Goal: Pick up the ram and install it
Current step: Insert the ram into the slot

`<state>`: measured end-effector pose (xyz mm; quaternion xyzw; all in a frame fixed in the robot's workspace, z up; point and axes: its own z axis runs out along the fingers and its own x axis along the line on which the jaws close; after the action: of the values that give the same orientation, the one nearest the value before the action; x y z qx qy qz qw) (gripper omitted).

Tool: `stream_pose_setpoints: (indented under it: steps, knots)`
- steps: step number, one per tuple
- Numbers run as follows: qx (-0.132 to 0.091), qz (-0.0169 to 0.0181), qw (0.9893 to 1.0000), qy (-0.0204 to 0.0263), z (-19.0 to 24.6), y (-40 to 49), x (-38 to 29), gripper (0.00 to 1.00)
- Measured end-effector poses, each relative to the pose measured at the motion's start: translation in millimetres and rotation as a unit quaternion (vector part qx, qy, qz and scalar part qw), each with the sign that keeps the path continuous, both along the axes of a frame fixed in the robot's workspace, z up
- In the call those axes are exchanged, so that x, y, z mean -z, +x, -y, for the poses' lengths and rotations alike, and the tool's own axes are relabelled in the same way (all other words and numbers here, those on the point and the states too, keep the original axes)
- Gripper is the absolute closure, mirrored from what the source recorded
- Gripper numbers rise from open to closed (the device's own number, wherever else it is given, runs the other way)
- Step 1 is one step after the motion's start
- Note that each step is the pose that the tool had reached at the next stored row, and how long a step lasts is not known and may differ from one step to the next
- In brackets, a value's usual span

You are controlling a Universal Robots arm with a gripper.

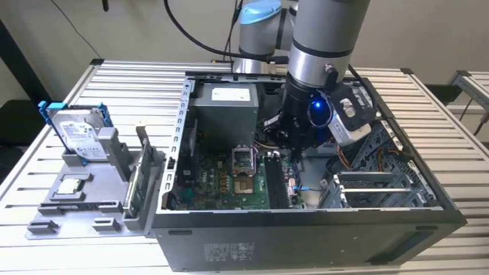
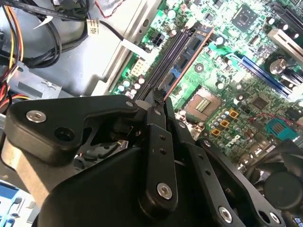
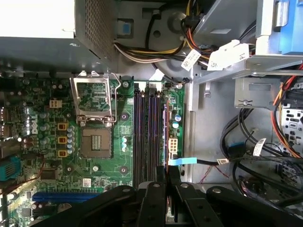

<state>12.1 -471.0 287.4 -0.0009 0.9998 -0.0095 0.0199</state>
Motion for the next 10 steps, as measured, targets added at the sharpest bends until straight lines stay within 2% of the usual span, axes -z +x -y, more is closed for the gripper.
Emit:
stream_pose_setpoints:
  steps: [3,6,10]
  knots:
    - [0.0,0.0001,1.0,-0.0002,-0.3,0.1,0.8,0.85]
    - [-0.003,0.001,1.0,-0.0014,-1.2,0.0,5.3,0.85]
    - [-0.007,0.0047,1.0,-0.0028,-2.5,0.0,11.4,0.85]
